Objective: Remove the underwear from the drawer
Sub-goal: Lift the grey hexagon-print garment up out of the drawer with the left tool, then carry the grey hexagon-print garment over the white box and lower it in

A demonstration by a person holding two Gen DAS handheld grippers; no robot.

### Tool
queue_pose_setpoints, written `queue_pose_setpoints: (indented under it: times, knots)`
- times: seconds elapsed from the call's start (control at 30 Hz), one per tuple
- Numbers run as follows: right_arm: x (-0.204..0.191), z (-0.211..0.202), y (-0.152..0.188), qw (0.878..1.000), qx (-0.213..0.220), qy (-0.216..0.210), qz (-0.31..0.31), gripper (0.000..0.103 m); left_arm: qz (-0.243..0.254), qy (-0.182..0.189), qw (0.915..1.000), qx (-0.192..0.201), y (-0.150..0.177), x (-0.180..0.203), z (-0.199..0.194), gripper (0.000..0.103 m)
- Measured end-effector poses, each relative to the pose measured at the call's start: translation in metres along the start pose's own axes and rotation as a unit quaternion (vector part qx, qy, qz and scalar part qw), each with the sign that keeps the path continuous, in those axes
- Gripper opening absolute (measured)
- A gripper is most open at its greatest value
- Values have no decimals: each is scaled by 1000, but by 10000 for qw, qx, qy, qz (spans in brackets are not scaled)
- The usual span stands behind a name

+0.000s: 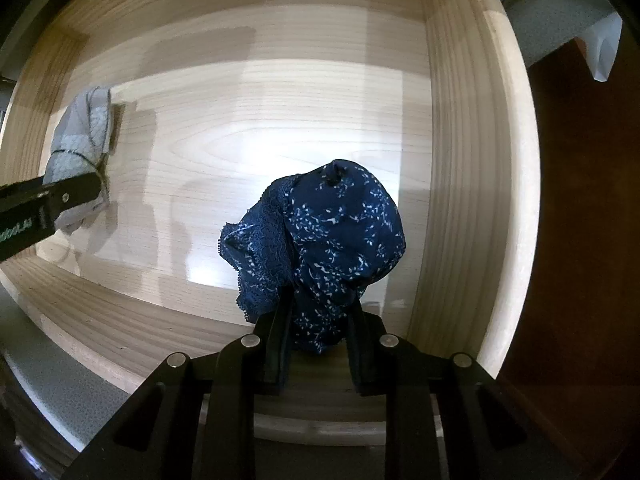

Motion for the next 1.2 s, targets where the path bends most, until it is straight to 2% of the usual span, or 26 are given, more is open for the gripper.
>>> queue_pose_setpoints:
  times: [0.1,0.33,0.67,0.97,1.03,1.1,1.2]
  knots:
    - [-2,2,-3,10000,-3,7,-5,21,-20,6,10000,43,-8,8,-1,45]
    - [-5,5,-6,10000,-6,13,-6,21,40,-80,9995,300,8,11,-14,45]
    - [-5,6,-10,10000,-17,26,-13,21,64,-39,9982,588,13,16,-34,45]
    - [-5,6,-13,10000,-23,34,-17,21,136,-89,9952,965,25,12,-68,45]
    - [-4,6,-14,10000,-30,37,-17,21,161,-97,9944,1038,26,6,-74,45]
    - [-4,6,-14,10000,-30,42,-15,21,202,-83,9935,1115,23,-13,-97,45]
    - [-3,7,-16,10000,-30,46,-15,21,306,-76,9913,1281,22,-18,-114,45]
Point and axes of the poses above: each gripper's, at about its wrist camera, not at the fingertips, and z roughly the way its jaws point, x to its right, y to its underside, the point moved 5 cm from there along z, roughly the way its jaws point, and after that the axes turned 9 degrees about x, right-handed, at the moved point
